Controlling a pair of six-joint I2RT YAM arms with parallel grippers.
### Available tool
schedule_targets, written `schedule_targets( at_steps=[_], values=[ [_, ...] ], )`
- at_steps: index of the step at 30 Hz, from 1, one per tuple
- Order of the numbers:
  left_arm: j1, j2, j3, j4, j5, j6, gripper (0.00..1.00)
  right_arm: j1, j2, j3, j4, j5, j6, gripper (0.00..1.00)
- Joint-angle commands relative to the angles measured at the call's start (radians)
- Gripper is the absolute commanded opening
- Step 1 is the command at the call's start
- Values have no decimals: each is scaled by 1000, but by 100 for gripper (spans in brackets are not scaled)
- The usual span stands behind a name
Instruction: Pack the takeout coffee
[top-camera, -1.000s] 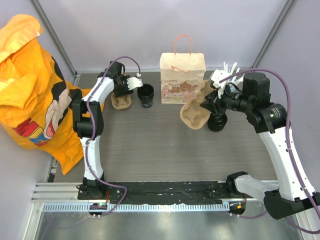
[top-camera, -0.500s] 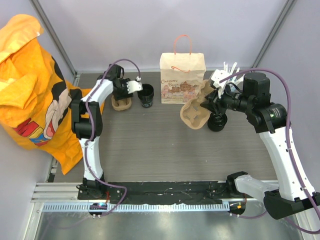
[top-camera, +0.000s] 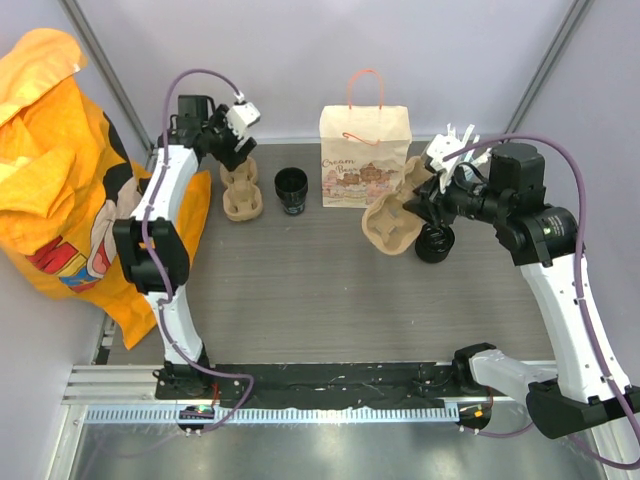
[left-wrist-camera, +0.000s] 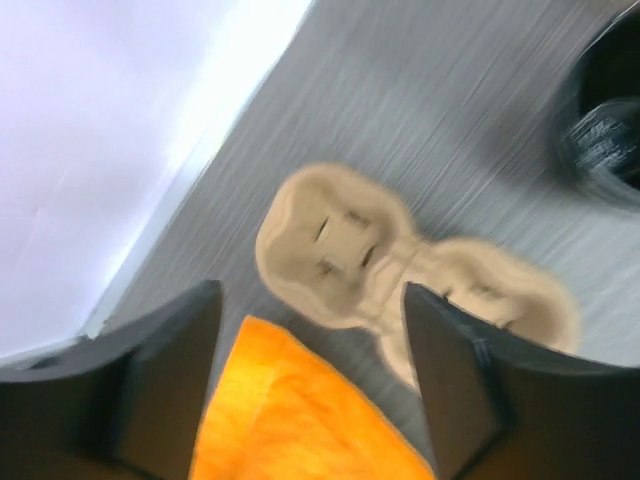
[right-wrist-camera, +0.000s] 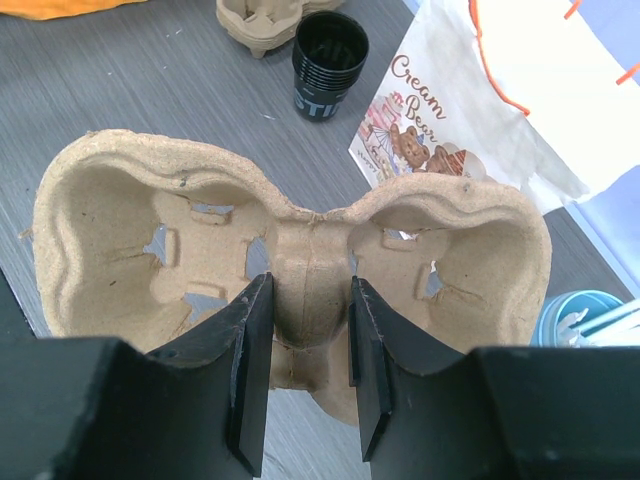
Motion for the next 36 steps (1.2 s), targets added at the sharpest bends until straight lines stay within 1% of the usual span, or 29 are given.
schedule_targets(
  at_steps=[1, 2, 3, 4, 5, 6, 7, 8, 9, 11, 12, 14, 16, 19, 21, 26, 30, 36],
  values=[
    [-69, -120, 58, 46, 133, -282, 93, -8, 9, 63, 65, 40, 56, 36],
    [-86, -120, 98, 46, 122, -313, 96, -8, 18, 67, 70, 49, 76, 36],
    [-105, -114, 122, 48, 101, -381, 100, -8, 25, 84, 76, 71, 82, 36],
    [-138, -105, 150, 51, 85, -412, 100, -8, 29, 92, 80, 80, 89, 36],
    [-154, -72, 223, 51, 68, -451, 100, -8, 36, 101, 87, 94, 106, 36],
    [-169, -53, 263, 51, 51, -518, 100, -8, 39, 121, 90, 109, 111, 36],
    [-197, -32, 308, 51, 21, -551, 100, -10, 44, 132, 91, 118, 114, 36],
    [-209, -7, 395, 51, 8, -572, 100, -11, 50, 142, 91, 124, 120, 36],
    [-220, 37, 435, 55, -4, -603, 100, -8, 55, 165, 93, 130, 128, 36],
    [-250, 82, 530, 84, -27, -605, 100, -8, 61, 187, 91, 143, 132, 36],
    [-260, 114, 550, 107, -47, -606, 100, -10, 64, 201, 91, 147, 136, 36],
    [-278, 136, 571, 210, -58, -601, 100, -10, 67, 209, 91, 157, 139, 36],
    [-280, 168, 574, 302, -18, -595, 100, -10, 67, 206, 90, 164, 140, 36],
    [-280, 214, 568, 412, 1, -601, 100, -10, 65, 195, 91, 173, 136, 36],
    [-278, 236, 566, 449, 16, -589, 100, -10, 65, 190, 91, 181, 134, 36],
    [-278, 298, 577, 462, 51, -591, 100, -14, 73, 196, 90, 196, 132, 36],
    [-280, 320, 578, 460, 62, -594, 100, -19, 75, 195, 84, 193, 134, 36],
    [-281, 323, 569, 457, 80, -601, 86, -22, 70, 179, 81, 193, 131, 36]
  ],
)
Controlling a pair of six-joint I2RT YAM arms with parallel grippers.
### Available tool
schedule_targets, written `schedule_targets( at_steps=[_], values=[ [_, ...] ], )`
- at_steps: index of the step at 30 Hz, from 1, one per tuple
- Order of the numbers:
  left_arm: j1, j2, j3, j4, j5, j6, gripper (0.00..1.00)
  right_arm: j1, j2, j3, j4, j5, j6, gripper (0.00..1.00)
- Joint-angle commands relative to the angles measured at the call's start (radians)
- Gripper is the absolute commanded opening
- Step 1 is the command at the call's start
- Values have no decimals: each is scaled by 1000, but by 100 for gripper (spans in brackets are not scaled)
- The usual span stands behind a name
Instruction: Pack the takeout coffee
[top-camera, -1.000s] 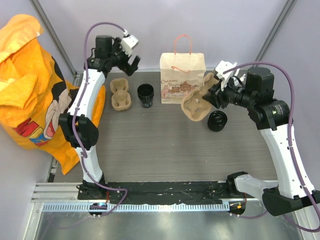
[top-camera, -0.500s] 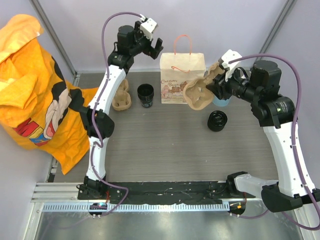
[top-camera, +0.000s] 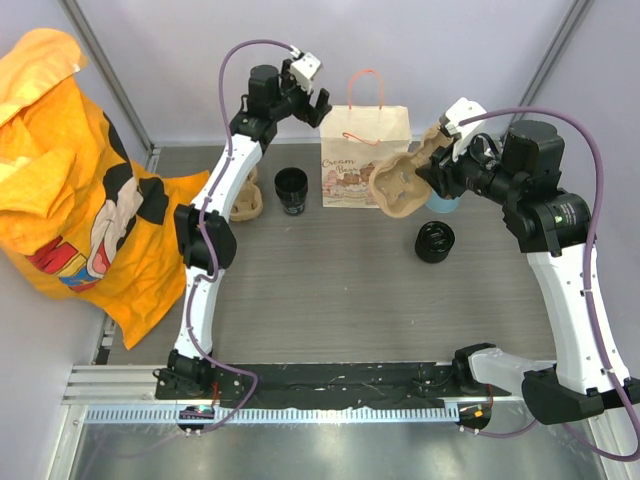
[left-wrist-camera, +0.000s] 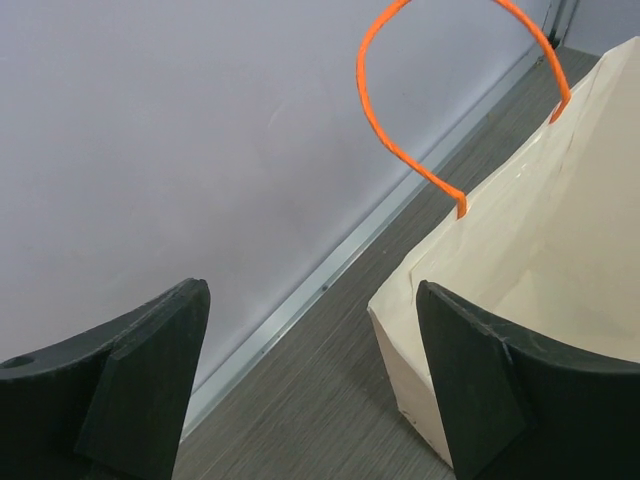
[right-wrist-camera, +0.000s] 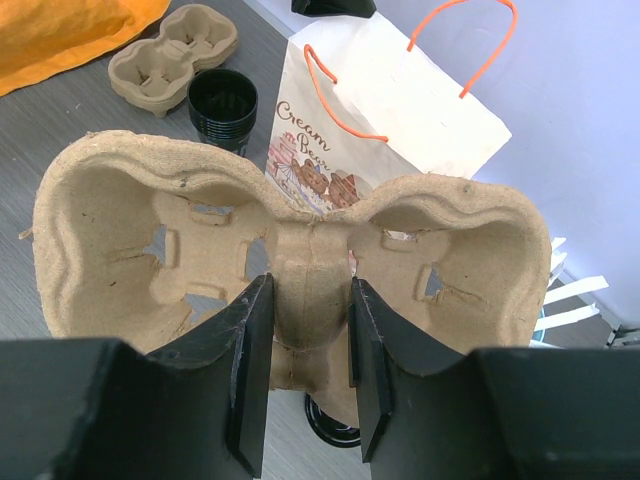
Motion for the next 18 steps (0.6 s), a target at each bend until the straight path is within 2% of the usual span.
schedule_targets(
  at_steps=[1, 3, 11, 18],
  values=[
    [1, -20, 9, 71, 54, -16, 85, -6, -1, 4, 31, 12, 9, 36],
    [-5, -26, -2, 67, 56, -14, 78, -6, -4, 2, 26, 12, 9, 36],
    [-51, -49, -31, -48, 30, 85, 68, -6, -12, 4, 16, 6, 5, 36],
    [-77, -74, -44, -114, -55, 121, 51, -6, -12, 5, 14, -2, 9, 35]
  ],
)
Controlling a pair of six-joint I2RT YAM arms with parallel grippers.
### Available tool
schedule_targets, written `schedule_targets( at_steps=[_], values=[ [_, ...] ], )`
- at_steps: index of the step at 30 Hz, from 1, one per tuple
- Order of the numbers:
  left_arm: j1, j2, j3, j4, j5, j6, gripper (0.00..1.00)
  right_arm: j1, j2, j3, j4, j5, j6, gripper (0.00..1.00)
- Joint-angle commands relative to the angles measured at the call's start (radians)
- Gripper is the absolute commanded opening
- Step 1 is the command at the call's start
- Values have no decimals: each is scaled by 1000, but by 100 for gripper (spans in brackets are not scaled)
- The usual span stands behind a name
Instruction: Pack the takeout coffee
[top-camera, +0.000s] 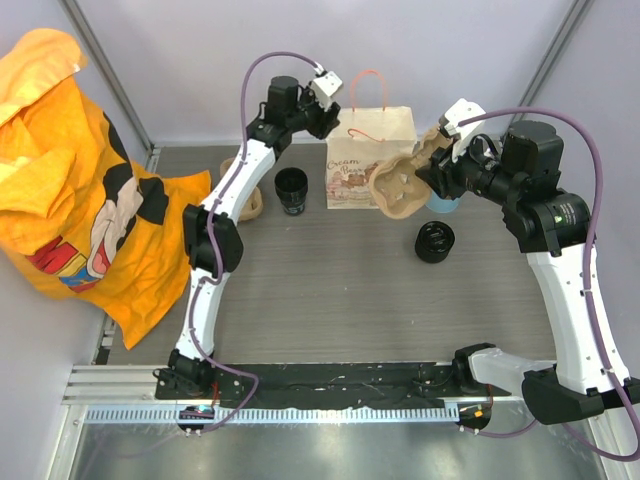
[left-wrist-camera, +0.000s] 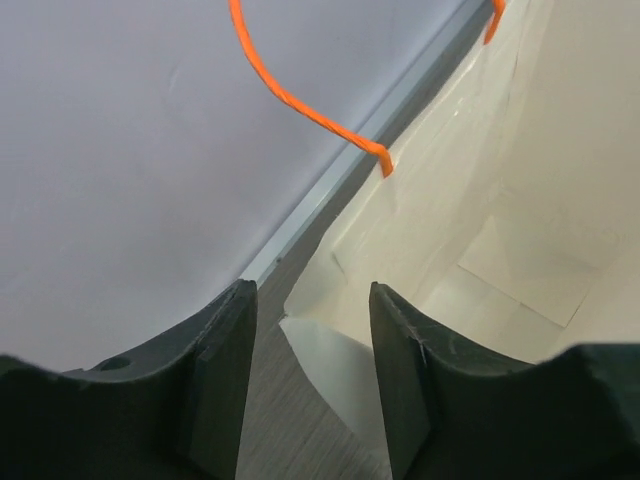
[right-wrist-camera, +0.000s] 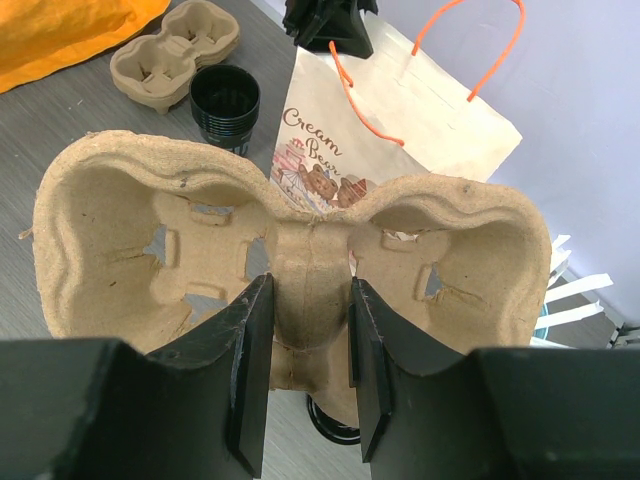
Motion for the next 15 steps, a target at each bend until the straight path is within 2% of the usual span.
schedule_targets(
  at_steps=[1, 15],
  values=[
    [-19, -75, -1, -42, -77, 45, 49, -5, -10, 8, 23, -2, 10, 35],
    [-122, -184, -59, -112, -371, 42, 21, -4, -2, 13, 23, -14, 11, 35]
  ],
)
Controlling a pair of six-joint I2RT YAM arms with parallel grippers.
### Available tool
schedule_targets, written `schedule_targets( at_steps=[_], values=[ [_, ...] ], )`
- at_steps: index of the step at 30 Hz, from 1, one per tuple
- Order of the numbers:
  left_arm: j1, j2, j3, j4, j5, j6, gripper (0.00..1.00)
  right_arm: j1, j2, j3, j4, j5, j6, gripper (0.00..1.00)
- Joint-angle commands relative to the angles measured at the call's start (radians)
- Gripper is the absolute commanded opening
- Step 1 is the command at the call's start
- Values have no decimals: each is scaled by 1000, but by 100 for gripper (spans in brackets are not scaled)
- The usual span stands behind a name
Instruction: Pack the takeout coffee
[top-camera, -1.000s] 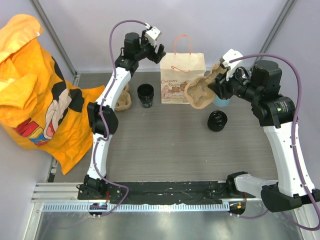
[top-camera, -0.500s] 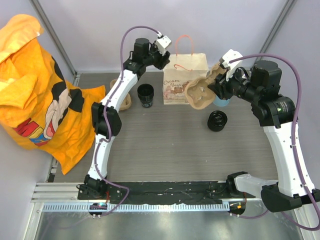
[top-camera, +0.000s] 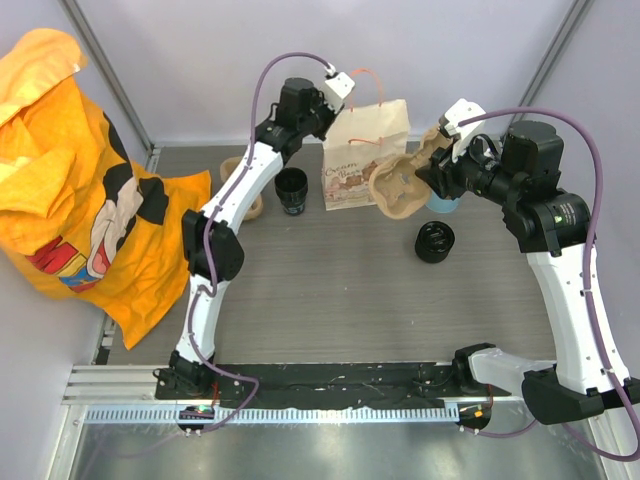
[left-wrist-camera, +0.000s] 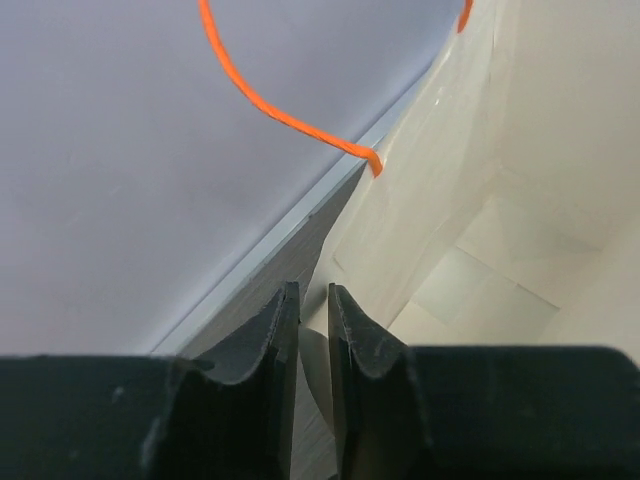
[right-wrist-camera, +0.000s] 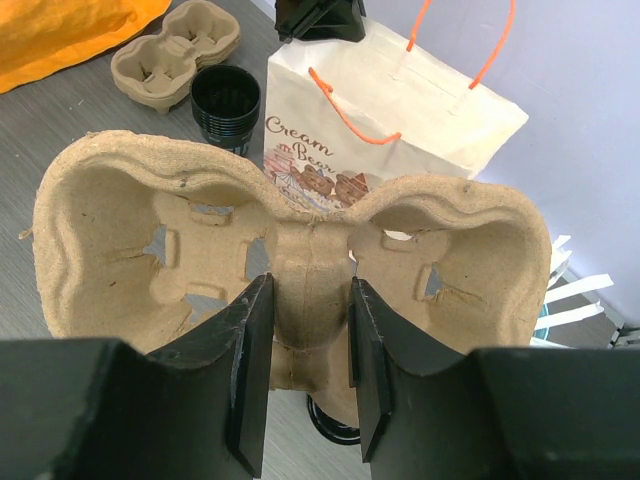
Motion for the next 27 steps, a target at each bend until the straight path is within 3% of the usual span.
schedule_targets(
  at_steps=[1, 5, 11, 19, 27],
  values=[
    [-54, -114, -13, -49, -139, 1, 19, -3, -2, 16, 24, -16, 11, 35],
    [-85, -136, -9, -123, -224, -22, 8, -3, -2, 15, 28, -30, 20, 35],
    [-124, -159, 4, -242, -337, -75, 0, -4, -13, 12, 37, -28, 23, 35],
    [-137, -143, 79, -446, -497, -207, 0, -3, -14, 33, 39, -34, 28, 35],
    [-143, -234, 24, -538, -430, -378, 0, -3, -10, 56, 39, -46, 31, 35]
  ],
)
